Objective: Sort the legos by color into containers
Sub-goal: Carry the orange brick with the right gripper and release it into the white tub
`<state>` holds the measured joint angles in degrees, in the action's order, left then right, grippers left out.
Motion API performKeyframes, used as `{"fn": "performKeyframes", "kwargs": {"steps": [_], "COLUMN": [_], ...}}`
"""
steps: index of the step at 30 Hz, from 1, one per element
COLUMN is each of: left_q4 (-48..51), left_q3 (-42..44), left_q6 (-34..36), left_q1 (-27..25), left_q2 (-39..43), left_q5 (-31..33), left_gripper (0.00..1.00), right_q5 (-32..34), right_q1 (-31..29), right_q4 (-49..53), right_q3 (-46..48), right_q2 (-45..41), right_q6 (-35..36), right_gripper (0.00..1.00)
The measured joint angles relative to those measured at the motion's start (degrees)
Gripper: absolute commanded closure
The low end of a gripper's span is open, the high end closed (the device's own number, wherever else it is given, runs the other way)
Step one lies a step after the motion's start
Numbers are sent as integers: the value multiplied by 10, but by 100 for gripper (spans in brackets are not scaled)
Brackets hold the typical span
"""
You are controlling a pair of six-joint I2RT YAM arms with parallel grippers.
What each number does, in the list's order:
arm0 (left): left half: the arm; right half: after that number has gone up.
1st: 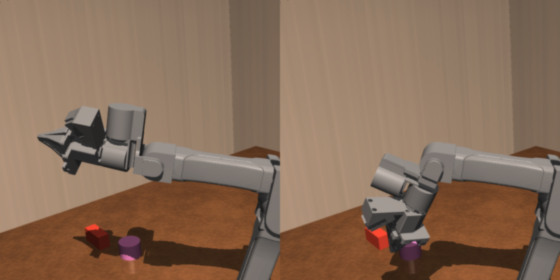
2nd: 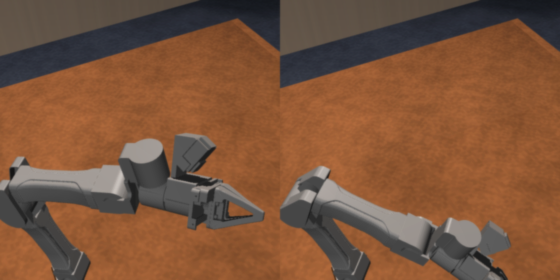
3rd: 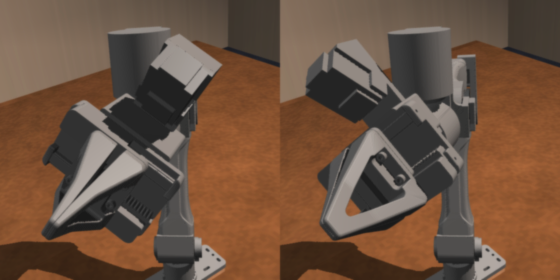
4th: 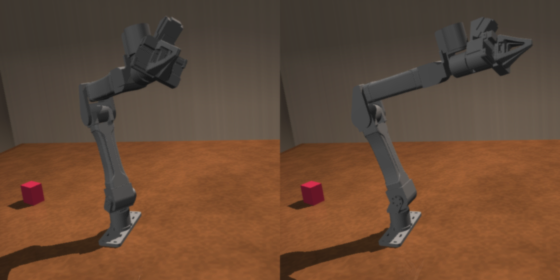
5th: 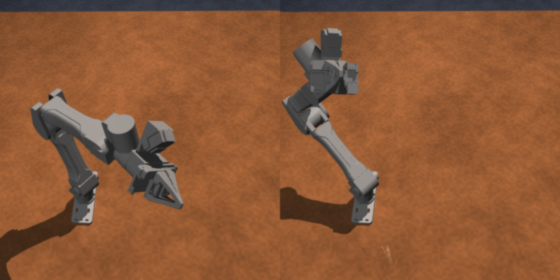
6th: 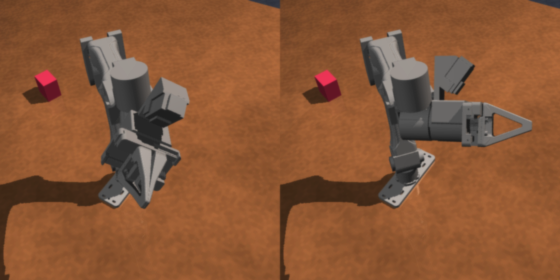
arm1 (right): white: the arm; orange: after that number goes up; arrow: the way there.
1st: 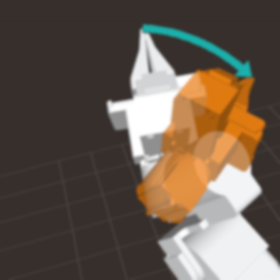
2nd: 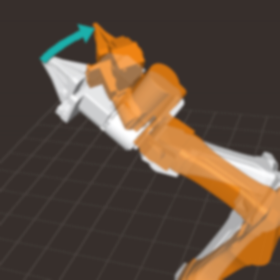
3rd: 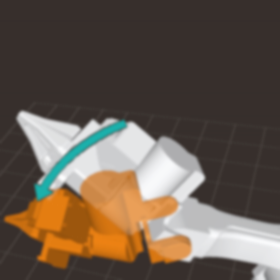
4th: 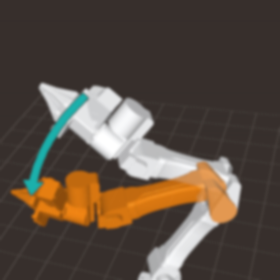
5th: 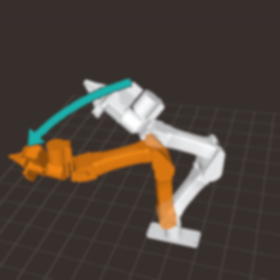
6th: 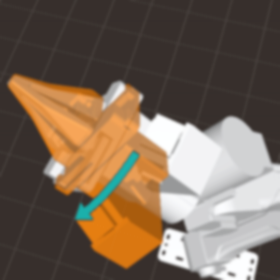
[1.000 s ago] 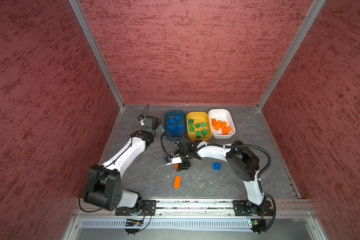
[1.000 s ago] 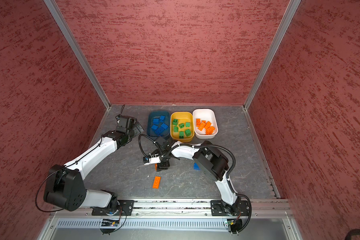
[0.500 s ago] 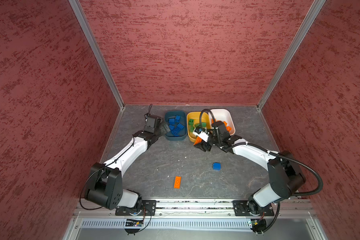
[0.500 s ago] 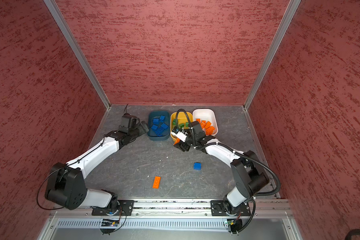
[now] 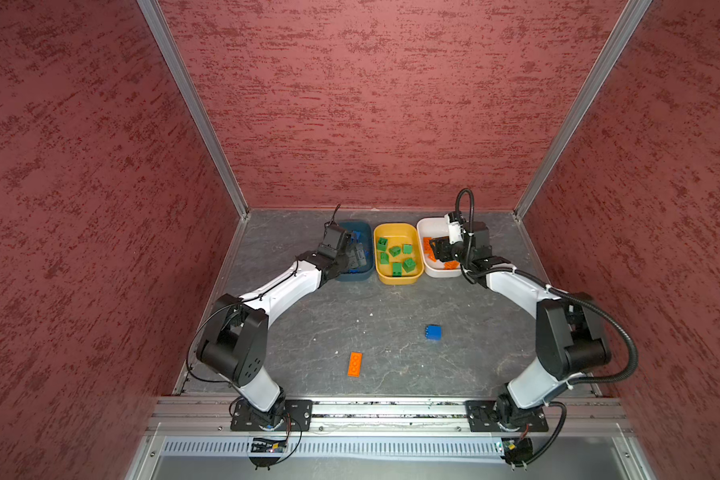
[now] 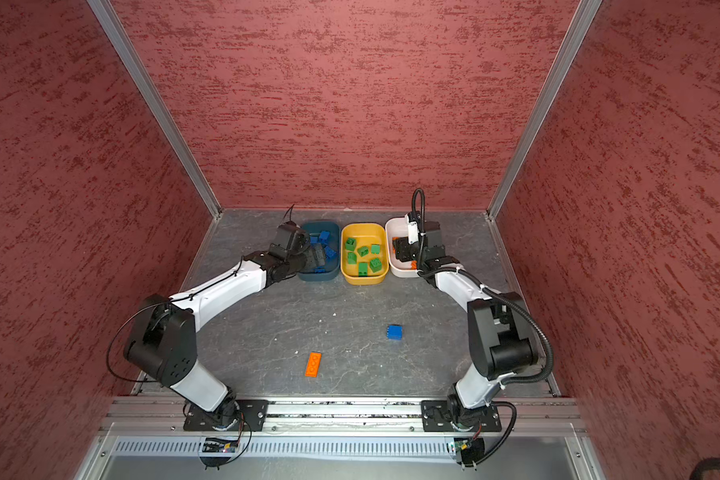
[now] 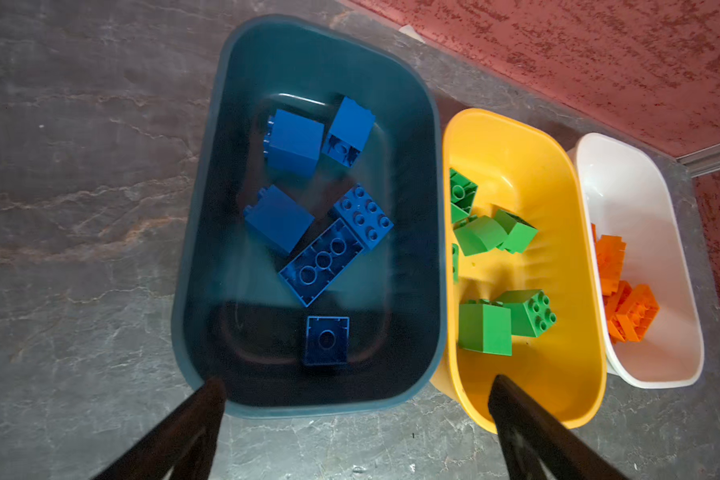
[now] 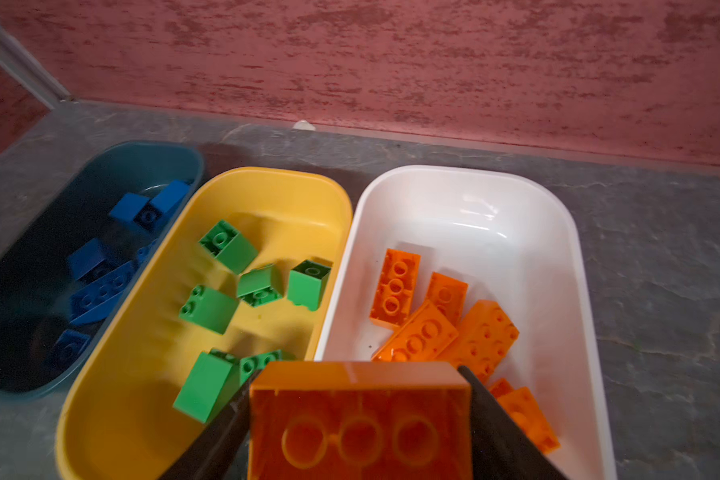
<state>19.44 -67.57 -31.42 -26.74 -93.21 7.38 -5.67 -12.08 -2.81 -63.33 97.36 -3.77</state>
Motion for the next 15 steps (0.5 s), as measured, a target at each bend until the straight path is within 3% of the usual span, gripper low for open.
{"fn": "performKeyframes", "kwargs": {"steps": [9, 15], "left_q4": [-3, -6], "left_q3": [9, 14], "left_q6": [2, -2], "left_q1": [-2, -2], "left_q2": [9, 16], "left_q5": [5, 5], "left_gripper": [0, 0], "right_q5": [93, 123], "right_q1": [0, 0], "right_q4": [67, 89], "right_q3": [-129, -184], "right_q2": [121, 177], "right_q6": [-49, -59], "right_gripper": [45, 37]}}
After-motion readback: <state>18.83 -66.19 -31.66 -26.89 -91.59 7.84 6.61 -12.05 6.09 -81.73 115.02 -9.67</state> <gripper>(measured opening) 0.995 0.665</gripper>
